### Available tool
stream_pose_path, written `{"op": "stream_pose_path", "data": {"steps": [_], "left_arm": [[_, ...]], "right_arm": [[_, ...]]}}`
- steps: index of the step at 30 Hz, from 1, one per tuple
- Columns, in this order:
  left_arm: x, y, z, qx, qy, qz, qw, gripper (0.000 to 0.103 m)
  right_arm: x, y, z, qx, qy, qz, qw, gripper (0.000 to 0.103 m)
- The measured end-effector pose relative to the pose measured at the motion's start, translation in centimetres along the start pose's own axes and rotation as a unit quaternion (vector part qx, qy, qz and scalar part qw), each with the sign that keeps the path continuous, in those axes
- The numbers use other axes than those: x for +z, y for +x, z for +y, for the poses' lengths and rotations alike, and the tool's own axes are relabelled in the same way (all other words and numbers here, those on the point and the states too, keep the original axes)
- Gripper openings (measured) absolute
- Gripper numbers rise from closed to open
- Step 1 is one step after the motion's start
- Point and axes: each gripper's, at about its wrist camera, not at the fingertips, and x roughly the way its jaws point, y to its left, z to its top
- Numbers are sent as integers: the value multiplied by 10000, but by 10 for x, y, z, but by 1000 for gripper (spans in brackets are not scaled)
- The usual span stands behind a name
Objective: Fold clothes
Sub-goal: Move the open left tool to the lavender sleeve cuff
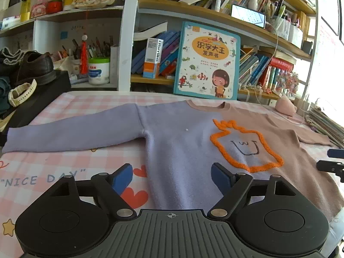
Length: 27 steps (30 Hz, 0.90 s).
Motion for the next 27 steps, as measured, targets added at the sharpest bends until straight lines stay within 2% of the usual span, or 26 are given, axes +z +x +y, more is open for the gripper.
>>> {"op": "stream_pose_path", "data": {"steps": [6, 14, 27], "left_arm": [[0, 1, 4, 110, -110, -40, 9999, 91], [1, 0, 13, 274, -214, -73, 9994, 92], [5, 3, 26, 710, -190, -167, 9972, 96]], "right_arm": [[7, 18, 18, 286, -116, -145, 9994, 86], [20, 41, 42, 751, -275, -309, 9963, 86], [24, 61, 65, 1092, -390, -430, 9923, 87]]}}
